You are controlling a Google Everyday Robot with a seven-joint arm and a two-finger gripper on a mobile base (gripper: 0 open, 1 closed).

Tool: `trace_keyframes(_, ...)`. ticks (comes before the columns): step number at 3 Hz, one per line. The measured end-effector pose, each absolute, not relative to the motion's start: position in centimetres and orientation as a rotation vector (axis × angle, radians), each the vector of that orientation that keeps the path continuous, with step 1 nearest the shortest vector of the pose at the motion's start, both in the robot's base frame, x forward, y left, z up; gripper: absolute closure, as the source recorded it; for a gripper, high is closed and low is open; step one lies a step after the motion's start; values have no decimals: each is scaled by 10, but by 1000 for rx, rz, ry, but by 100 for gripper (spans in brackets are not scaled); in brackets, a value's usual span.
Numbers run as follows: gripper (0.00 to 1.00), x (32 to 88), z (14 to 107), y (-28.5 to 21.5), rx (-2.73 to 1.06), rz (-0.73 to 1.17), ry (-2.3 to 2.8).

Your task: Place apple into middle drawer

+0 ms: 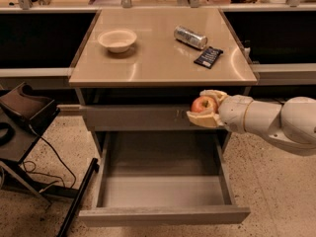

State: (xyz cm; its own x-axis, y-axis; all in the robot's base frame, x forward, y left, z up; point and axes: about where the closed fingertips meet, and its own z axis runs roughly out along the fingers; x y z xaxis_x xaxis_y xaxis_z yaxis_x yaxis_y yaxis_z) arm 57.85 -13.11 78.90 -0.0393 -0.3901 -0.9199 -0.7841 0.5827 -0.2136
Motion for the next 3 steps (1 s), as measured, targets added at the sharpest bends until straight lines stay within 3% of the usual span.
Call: trace_keyframes(3,100,605,632,-145,-883,734,1783)
